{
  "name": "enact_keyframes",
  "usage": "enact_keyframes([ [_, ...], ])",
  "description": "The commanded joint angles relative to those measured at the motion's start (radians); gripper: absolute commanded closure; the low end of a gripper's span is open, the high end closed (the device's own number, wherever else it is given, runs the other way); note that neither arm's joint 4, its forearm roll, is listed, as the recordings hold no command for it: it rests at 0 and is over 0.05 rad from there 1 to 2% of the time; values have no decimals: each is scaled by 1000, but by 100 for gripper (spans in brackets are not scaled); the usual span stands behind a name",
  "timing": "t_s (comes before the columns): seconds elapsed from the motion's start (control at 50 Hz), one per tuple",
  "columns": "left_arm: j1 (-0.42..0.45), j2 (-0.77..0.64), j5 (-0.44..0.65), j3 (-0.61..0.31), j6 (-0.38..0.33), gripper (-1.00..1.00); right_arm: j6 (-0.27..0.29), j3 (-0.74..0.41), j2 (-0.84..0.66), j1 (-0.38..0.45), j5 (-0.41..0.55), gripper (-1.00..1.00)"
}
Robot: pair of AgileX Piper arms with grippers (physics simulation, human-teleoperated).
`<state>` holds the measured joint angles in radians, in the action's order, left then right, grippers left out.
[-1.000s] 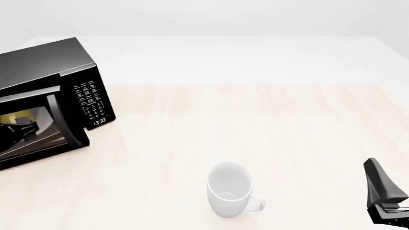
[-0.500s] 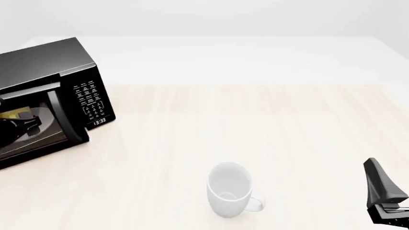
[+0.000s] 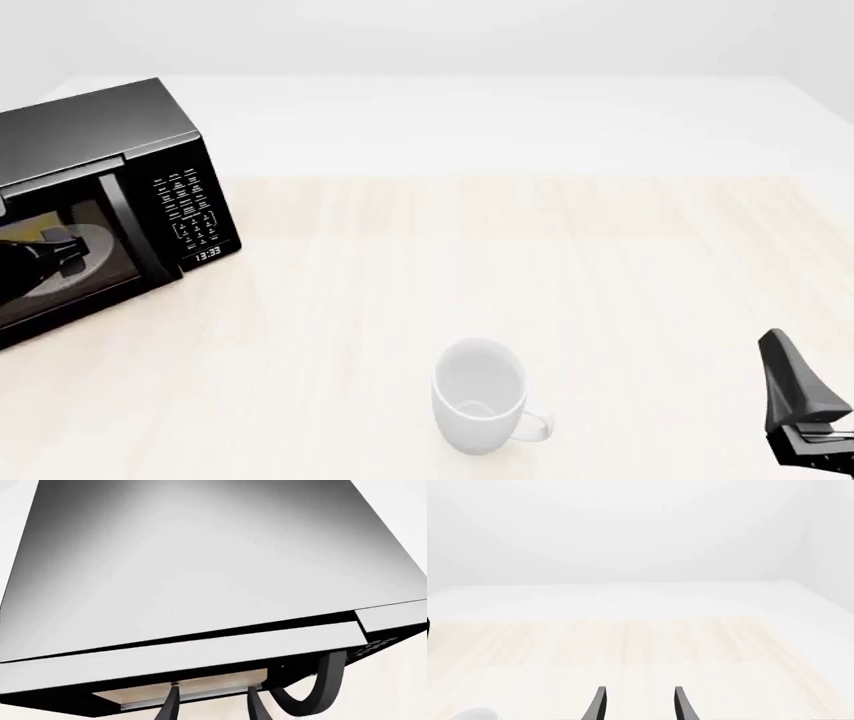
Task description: Put the yellow and white mug in the microwave and close it.
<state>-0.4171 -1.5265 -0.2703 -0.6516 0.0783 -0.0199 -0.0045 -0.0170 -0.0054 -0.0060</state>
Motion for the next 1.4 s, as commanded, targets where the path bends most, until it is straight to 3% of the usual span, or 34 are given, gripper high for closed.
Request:
enact_keyframes([
  [0.02,-7,-25,-8,-16,6,-100,-8,0,-8,-1,-3,-100],
  [0.52,-25,-27,-1,-30,16,-100,-9,0,-9,-1,-3,-100],
  [1.22,-24,127,36,72,22,-100,-9,0,-9,0,-4,-100],
  [1.4,-67,182,41,97,12,-100,-9,0,-9,0,-4,-100],
])
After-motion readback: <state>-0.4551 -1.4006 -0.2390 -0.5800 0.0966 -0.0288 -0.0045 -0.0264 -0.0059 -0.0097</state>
